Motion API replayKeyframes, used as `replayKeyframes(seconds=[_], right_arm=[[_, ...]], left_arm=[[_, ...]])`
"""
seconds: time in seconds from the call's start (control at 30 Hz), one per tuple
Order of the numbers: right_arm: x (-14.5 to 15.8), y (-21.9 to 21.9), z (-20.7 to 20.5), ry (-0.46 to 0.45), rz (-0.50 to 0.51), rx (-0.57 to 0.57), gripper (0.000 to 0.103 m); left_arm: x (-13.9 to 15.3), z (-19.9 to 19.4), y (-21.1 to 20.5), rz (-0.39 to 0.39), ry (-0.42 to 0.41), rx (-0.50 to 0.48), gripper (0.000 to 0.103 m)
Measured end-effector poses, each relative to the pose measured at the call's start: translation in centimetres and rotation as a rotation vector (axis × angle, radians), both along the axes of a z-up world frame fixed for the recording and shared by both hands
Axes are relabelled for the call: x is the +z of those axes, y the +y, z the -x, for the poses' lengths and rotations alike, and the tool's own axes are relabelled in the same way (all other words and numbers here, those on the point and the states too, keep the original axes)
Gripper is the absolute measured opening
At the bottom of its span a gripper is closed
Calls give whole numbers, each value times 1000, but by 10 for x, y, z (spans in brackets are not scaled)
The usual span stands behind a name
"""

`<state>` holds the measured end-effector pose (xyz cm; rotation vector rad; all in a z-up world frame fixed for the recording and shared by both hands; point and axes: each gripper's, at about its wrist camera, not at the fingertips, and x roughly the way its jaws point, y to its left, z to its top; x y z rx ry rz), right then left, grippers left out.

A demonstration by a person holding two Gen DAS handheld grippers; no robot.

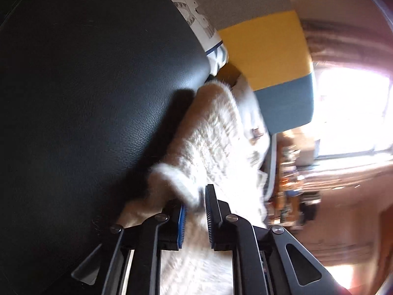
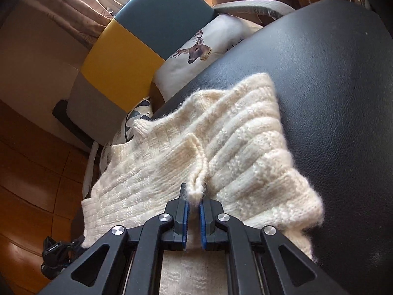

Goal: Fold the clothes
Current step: 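Straighten the sleeve along the body and open the left gripper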

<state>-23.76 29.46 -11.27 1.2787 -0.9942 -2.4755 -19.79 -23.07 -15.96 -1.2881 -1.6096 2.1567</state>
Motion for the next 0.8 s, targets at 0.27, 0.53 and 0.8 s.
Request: replayKeyframes(seconds=[0.27,0.53,0.8], right_arm=[[25,15,-10,-12,-117,-65,26],[57,-71,13,66,-305,285,26],[15,-71,28,-22,-335,301,22]], left_arm=[[35,5,-34,175,40,29,30],[33,77,-31,338,84,-205,45],[11,124,-9,270,136,-350,47]])
